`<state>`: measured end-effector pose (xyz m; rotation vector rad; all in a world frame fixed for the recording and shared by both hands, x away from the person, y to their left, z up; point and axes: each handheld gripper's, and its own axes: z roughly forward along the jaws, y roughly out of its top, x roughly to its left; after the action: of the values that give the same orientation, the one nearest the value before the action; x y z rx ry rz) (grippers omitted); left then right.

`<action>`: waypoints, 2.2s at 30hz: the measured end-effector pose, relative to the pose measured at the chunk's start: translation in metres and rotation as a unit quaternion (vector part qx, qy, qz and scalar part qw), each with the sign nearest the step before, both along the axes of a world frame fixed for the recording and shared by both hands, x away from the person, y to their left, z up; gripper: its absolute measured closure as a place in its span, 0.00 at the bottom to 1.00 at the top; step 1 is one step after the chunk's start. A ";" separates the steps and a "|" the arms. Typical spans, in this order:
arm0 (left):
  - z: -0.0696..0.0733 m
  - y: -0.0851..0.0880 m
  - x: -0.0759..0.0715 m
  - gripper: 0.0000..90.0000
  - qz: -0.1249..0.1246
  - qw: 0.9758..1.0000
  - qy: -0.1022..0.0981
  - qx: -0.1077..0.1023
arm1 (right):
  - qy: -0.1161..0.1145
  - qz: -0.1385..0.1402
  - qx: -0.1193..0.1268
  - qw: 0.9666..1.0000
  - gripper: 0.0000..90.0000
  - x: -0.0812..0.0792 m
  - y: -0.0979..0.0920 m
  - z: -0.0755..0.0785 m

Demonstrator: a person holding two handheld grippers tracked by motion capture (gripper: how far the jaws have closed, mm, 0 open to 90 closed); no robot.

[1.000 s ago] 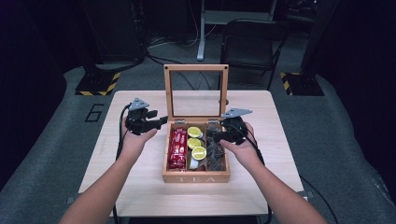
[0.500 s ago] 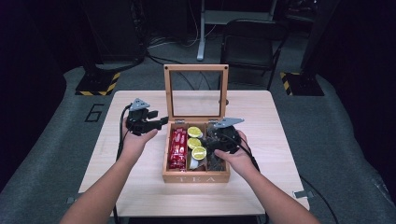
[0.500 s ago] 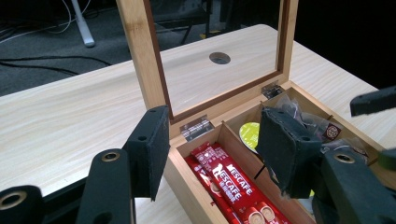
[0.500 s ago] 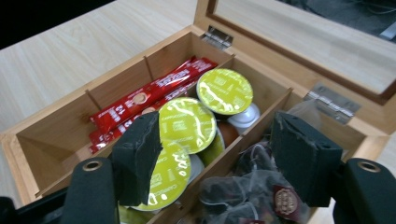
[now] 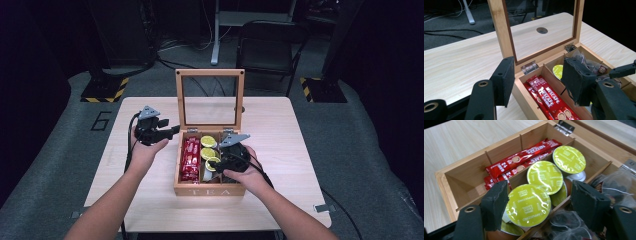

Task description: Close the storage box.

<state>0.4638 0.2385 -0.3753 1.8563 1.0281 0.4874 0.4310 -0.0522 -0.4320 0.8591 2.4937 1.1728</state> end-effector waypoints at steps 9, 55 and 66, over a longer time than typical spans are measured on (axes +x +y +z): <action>0.001 0.002 0.000 0.49 0.004 1.000 -0.004 -0.003 | 0.003 0.010 -0.009 1.000 0.33 -0.002 0.005 -0.004; 0.005 0.009 -0.002 0.49 0.007 1.000 -0.006 -0.002 | 0.004 0.026 -0.025 0.999 0.41 -0.001 0.012 -0.004; 0.003 0.006 -0.001 0.49 0.005 1.000 -0.003 0.000 | -0.005 -0.023 -0.003 1.000 0.41 0.003 -0.030 0.013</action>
<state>0.4631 0.2442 -0.3720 1.8488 1.0326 0.4986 0.4336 -0.0820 -0.4190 0.9028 2.4544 1.1514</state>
